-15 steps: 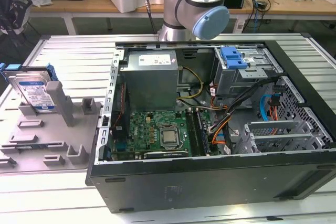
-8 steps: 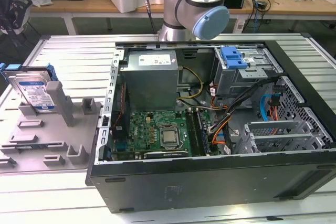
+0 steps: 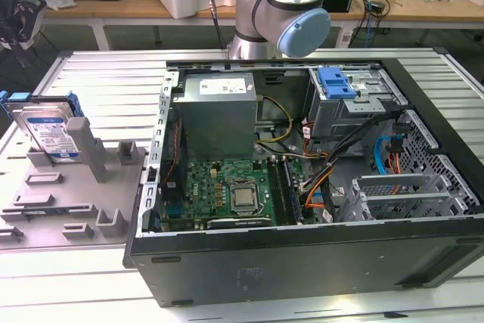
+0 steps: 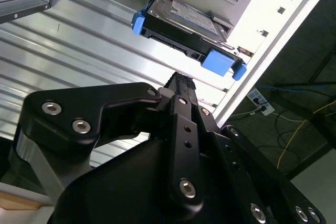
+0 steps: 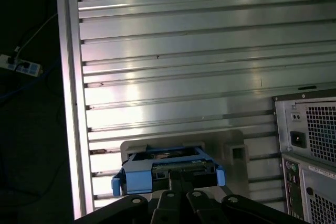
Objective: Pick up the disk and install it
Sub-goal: 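Pick up the disk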
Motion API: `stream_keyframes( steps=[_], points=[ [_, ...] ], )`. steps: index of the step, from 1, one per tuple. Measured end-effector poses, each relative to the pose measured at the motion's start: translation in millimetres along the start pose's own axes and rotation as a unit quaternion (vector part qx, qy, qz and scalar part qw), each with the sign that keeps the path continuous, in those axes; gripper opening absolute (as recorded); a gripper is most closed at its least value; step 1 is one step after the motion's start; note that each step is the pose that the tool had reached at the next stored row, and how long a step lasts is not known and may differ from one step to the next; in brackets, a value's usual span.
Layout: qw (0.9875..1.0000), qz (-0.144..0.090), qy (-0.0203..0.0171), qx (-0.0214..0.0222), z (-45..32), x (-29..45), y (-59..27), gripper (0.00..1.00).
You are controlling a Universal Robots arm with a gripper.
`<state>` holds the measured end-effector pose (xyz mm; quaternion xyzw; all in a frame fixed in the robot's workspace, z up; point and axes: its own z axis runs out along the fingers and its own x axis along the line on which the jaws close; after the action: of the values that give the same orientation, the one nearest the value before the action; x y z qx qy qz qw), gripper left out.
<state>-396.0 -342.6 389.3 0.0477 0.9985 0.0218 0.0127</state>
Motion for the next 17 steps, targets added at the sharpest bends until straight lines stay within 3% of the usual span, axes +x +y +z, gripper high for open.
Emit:
stream_keyframes(
  steps=[17],
  points=[
    [1.0000, 0.000, 0.0001, 0.0000, 0.0, 0.1, -0.4, 0.11]
  ],
)
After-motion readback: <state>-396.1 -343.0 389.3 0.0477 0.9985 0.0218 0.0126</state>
